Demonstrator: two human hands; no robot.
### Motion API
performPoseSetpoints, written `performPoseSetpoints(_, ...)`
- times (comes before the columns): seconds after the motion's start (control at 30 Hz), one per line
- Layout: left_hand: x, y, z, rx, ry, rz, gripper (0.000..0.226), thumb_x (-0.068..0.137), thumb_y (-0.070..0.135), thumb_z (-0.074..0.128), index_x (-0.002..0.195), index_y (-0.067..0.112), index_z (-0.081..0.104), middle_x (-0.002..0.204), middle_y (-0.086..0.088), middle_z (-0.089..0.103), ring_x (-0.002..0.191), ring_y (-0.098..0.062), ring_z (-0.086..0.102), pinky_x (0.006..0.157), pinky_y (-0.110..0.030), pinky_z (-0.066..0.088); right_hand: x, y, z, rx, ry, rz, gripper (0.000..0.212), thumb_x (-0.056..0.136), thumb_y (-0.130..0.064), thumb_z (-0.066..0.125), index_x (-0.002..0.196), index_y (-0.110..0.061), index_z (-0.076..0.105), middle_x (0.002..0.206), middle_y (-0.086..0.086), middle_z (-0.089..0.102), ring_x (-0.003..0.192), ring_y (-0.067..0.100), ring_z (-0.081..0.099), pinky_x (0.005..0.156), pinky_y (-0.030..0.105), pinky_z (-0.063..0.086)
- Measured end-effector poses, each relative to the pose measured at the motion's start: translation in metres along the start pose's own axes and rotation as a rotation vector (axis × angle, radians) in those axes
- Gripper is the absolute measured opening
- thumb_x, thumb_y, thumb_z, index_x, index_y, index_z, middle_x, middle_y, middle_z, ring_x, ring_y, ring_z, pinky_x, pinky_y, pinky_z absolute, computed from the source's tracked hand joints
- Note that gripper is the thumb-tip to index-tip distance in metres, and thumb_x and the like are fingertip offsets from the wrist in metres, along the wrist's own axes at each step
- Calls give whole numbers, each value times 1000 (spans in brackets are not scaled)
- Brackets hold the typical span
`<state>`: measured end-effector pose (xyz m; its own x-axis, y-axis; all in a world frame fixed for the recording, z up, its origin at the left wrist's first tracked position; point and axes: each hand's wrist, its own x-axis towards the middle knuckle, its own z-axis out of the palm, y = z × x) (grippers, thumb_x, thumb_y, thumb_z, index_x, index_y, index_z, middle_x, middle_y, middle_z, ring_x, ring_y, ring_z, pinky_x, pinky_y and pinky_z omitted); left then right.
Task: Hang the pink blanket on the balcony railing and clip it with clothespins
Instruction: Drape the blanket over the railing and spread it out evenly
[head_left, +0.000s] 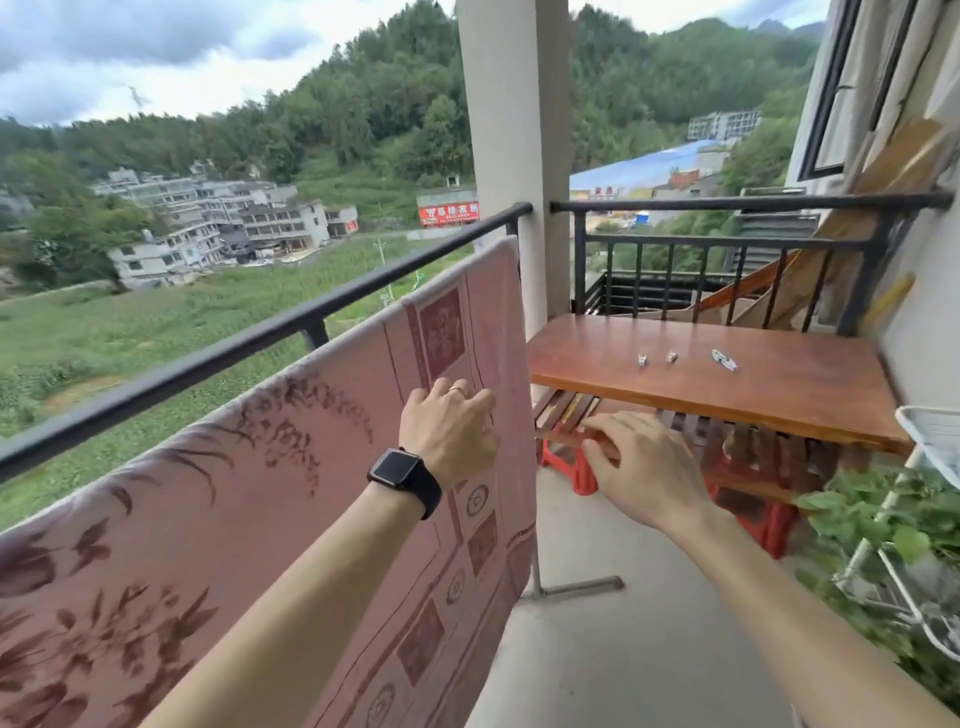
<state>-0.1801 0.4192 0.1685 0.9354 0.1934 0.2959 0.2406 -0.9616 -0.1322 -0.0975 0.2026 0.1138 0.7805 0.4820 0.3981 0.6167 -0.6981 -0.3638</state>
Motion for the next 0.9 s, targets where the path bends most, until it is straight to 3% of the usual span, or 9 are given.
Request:
performPoseSetpoints(0.3, 143, -4, -14, 47, 168, -38, 40, 92, 44, 46, 127, 30, 57, 129, -1, 58, 115, -22, 53, 97, -42, 43, 153, 45, 1, 89, -11, -56, 31, 98, -39, 49, 125, -32, 63, 129, -11, 64, 127, 16, 49, 104, 38, 40)
performPoseSetpoints(0.5, 254, -41, -6, 55, 150, -184, 51, 90, 44, 50, 138, 27, 46, 140, -5, 50, 123, -27, 48, 99, -45, 41, 262, 56, 51, 488, -152, 54, 38, 97, -39, 54, 132, -26, 57, 130, -6, 64, 119, 14, 56, 94, 29, 43)
performPoseSetpoints(0.6, 310, -53, -3, 24, 100, -276, 53, 91, 49, 47, 137, 25, 43, 122, -8, 58, 107, -30, 57, 77, -41, 45, 314, 58, 75, 666, -233, 126, 47, 93, -46, 59, 135, -25, 54, 133, -5, 63, 109, 5, 56, 87, 24, 41)
performPoseSetpoints(0.67, 340, -56, -4, 7, 116, -328, 47, 91, 51, 46, 129, 23, 48, 100, -4, 61, 86, -25, 61, 62, -33, 43, 342, 57, 86, 777, -291, 144, 67, 82, -62, 59, 138, -26, 50, 137, -6, 59, 115, 7, 56, 94, 28, 43)
performPoseSetpoints(0.73, 355, -55, -10, 4, 110, -362, 39, 90, 52, 46, 114, 23, 55, 75, 5, 53, 62, -15, 52, 50, -28, 35, 363, 49, 91, 880, -368, 141, 88, 69, -73, 58, 143, -28, 46, 144, -5, 53, 123, 12, 53, 99, 32, 45)
performPoseSetpoints(0.83, 374, -54, -12, 11, 78, -397, 35, 87, 57, 48, 89, 24, 61, 68, 8, 53, 56, -11, 48, 47, -26, 30, 395, 38, 100, 1085, -544, 103, 87, 73, -52, 72, 150, -38, 34, 154, 3, 39, 133, 17, 43, 92, 27, 40)
performPoseSetpoints(0.9, 378, -56, -14, -37, 26, -423, 37, 85, 60, 48, 80, 24, 58, 71, 7, 56, 60, -13, 53, 49, -26, 34, 419, 32, 105, 1237, -700, 62, 93, 74, -32, 79, 150, -48, 27, 159, 6, 30, 143, 21, 33, 100, 33, 33)
